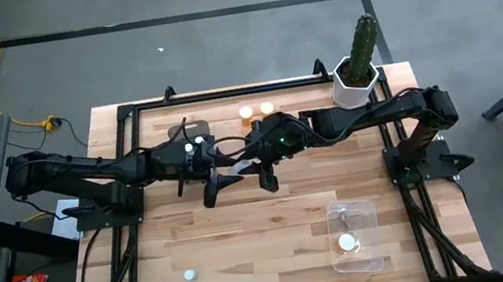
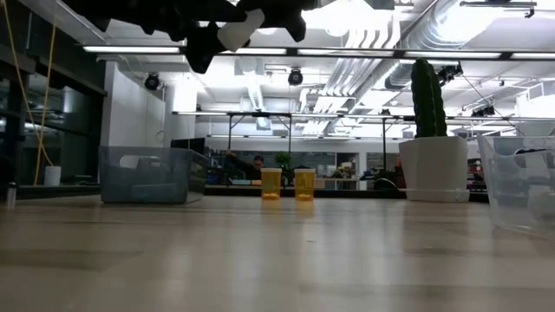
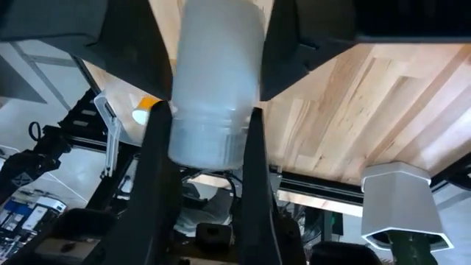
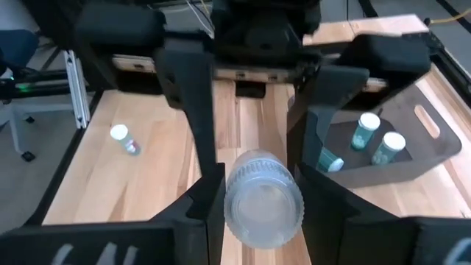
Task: Pick and place medicine bottles into bin by pill shape (circle, oval)
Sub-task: Remove the small white medicine bottle into the transparent bin and place it into the black bin
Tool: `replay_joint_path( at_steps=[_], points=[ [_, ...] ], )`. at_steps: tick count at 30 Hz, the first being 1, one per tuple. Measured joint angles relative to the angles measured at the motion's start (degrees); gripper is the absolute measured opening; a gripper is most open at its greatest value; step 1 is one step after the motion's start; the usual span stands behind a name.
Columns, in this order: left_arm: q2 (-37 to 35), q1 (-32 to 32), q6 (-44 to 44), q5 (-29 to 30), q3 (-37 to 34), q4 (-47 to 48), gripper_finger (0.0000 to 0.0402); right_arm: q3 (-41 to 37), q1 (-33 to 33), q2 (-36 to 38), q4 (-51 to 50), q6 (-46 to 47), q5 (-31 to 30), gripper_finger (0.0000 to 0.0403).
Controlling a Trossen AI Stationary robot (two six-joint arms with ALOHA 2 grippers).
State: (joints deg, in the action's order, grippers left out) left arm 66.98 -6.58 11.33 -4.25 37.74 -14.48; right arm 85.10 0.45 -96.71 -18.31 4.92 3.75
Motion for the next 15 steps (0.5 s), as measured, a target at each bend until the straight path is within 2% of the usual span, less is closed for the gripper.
replay_joint_path(
  at_steps=[7, 11, 15],
  points=[
    [0.0, 0.01, -0.42, -0.22, 0.0, 0.07, 0.0132, 0.0, 0.06, 0.0, 0.98, -0.7, 0.81, 0.011],
    [-0.04, 0.01, -1.55, -0.24, 0.0, 0.09, 0.0127, 0.0, 0.04, 0.0, 1.28, -0.95, 0.44, 0.0113],
    [-0.27, -0.07, -1.55, -0.01, 0.0, 0.29, 0.0127, -0.02, 0.04, 0.0, 1.5, -0.92, -0.59, 0.0138]
  ],
)
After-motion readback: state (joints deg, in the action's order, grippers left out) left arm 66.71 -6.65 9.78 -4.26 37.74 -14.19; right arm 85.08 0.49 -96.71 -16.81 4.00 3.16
